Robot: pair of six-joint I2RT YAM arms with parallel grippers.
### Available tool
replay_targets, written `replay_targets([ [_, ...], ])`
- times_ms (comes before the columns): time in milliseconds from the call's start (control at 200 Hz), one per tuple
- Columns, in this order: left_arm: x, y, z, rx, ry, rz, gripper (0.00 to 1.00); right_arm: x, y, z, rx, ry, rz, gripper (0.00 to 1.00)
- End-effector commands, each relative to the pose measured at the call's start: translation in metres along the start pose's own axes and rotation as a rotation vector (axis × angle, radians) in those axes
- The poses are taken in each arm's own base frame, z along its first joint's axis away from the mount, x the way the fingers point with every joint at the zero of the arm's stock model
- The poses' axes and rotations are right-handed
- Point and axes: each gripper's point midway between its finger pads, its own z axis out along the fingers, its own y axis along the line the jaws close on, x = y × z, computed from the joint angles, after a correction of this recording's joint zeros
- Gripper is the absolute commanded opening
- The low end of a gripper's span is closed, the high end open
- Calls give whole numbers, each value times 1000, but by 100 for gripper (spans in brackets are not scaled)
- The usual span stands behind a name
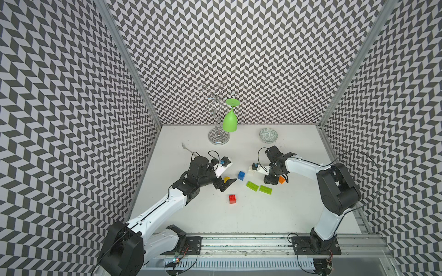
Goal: Assemble a fork with lego
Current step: Pick up the lego brick from the center of the board.
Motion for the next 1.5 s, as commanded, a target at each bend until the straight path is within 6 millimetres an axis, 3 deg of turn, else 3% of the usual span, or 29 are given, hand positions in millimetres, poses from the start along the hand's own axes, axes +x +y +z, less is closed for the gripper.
replay_targets([
  [0,3,-5,1,20,5,10,98,-10,-3,-14,38,-51,-25,49],
  [115,3,-5,1,24,3,10,99,-10,-4,-17,54,-53,-32,55],
  [526,3,-5,1,24,4,9,99,-9,-3,-14,47,-49,-28,50],
  [781,1,-6,1,28,-1,8,99,-10,-4,-15,53,-50,-24,38],
  [1072,-5,-9,-2,36,-20,13,99,-15,-2,-23,77,-55,-30,13],
  [1187,-14,-29,-5,135,-52,23,99,-16,-2,-33,88,-57,-24,1],
  [1287,-19,-47,-9,189,-75,56,98,-14,-1,-42,107,-56,-8,0],
  [1492,-20,-56,-11,191,-81,94,98,-4,15,-50,88,-54,24,0],
])
